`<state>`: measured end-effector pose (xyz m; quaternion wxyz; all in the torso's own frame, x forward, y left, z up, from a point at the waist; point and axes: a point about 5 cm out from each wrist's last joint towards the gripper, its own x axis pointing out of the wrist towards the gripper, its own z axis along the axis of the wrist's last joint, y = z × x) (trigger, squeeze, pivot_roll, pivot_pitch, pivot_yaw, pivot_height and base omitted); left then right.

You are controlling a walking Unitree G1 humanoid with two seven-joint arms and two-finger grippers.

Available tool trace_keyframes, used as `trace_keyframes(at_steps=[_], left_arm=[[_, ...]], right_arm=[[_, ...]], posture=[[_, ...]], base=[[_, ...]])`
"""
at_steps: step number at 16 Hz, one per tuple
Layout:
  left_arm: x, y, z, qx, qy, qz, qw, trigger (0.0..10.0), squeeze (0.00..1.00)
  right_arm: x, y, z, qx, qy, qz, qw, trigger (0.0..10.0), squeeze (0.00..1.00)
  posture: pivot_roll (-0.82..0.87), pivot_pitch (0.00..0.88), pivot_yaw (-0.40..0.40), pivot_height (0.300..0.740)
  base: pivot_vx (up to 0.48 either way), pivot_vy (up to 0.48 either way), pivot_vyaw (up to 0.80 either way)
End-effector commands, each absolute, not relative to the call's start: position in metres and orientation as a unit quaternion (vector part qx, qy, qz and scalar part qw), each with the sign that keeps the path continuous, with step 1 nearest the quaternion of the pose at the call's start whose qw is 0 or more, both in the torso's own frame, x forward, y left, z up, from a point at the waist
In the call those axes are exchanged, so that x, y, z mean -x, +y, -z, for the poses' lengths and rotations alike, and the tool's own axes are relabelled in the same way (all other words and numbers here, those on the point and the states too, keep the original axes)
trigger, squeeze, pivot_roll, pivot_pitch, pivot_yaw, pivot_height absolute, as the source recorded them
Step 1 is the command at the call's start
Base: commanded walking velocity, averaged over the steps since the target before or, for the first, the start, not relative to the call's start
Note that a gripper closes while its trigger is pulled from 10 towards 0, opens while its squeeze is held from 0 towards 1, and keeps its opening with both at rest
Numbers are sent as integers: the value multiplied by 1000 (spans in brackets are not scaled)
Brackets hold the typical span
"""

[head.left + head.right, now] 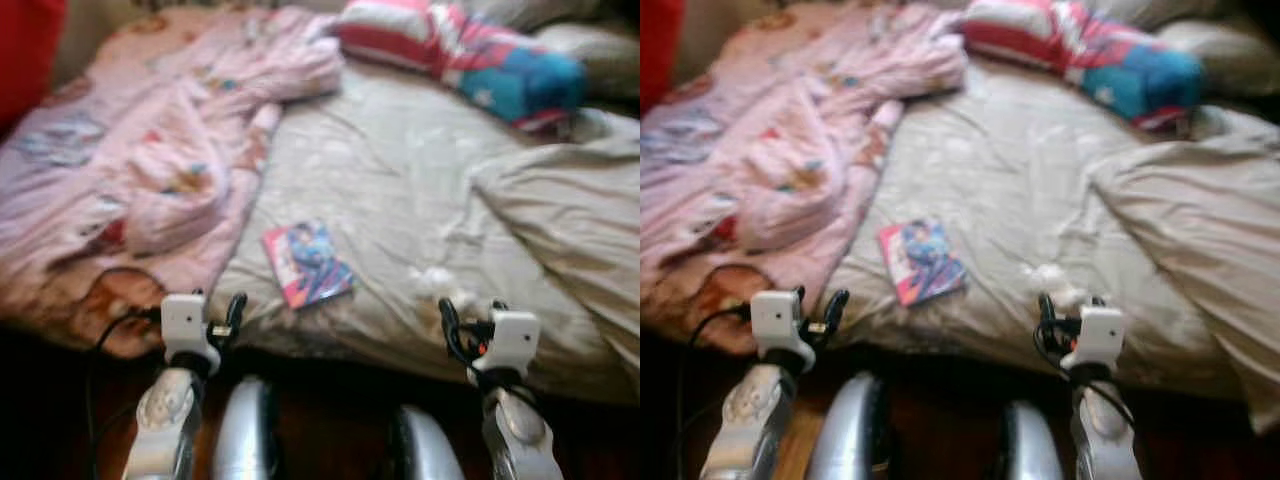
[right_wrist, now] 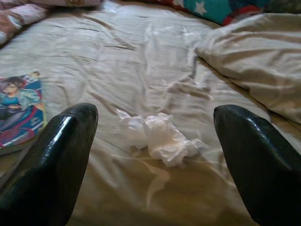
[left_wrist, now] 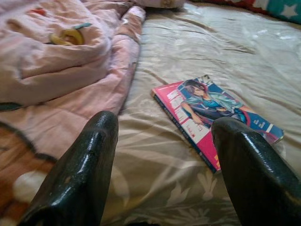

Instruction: Clean up the room

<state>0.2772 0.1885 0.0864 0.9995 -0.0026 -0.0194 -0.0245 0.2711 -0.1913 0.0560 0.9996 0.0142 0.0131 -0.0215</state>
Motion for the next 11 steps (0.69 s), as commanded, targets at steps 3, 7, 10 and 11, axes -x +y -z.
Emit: trace_keyframes(at_steps=[3,7,10,11], left_arm=[[-277,185,-85,3,-11,30,999,10000,0],[-277,184,-84,4,-12,30,999,10000,0],[-277,184,-84,4,-12,29,999,10000,0],[-277,184,-84,5,-12,29,999,10000,0]], right_arm=[[-268,-195,-53,-18,19,28,999,10000,0],[-268,-193,-53,-9,19,20,1000,10000,0],[-268,-190,-55,4,14,2,1000,10000,0],[-268,-189,-54,3,13,-3,1000,10000,0]], posture=[[39,217,-33,609],[40,216,-34,609],[40,216,-35,609],[40,217,-35,609]], base=[[0,0,-452],[0,0,0],[0,0,0],[0,0,800]])
